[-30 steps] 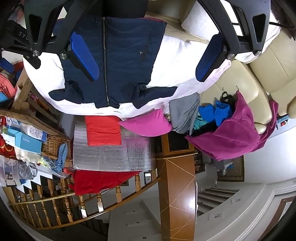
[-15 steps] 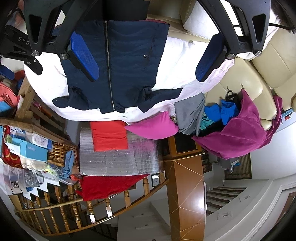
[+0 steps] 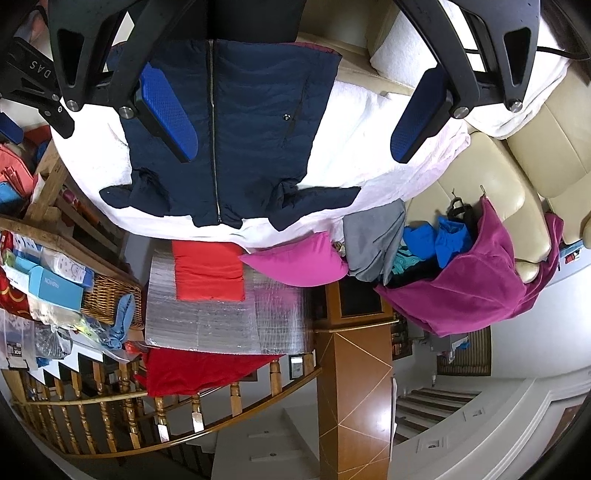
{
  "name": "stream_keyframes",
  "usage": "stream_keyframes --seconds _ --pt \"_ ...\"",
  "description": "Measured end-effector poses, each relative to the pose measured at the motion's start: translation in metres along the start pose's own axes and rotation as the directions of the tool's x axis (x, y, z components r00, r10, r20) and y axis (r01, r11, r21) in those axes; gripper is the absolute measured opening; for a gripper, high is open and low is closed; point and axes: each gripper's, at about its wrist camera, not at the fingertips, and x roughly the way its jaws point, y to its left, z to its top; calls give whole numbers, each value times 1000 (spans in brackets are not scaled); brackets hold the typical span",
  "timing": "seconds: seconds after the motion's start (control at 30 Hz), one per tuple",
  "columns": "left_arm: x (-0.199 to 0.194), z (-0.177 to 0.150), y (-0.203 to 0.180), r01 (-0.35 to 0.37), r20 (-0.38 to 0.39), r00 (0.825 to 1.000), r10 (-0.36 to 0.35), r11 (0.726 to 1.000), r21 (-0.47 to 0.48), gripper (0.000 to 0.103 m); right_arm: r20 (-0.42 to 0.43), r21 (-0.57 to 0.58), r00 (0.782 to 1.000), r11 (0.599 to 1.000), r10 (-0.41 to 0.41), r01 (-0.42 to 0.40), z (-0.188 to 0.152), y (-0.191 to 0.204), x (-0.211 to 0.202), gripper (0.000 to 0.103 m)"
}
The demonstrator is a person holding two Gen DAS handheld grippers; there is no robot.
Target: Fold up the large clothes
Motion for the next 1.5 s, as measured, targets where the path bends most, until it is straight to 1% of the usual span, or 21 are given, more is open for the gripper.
stream_keyframes --seconds 0.23,0.3,1.5 --pt "1 -1 -6 5 -5 1000 -5 1000 8 103 1 -2 1000 1000 -1 1 0 1 0 103" --pt "1 0 0 5 -5 1000 -5 1000 6 103 1 -1 1000 1000 -1 1 0 0 0 103" --pt "-2 2 -7 14 -1 1000 -14 999 29 103 -2 -1 1000 1000 1 -1 1 -2 -1 103"
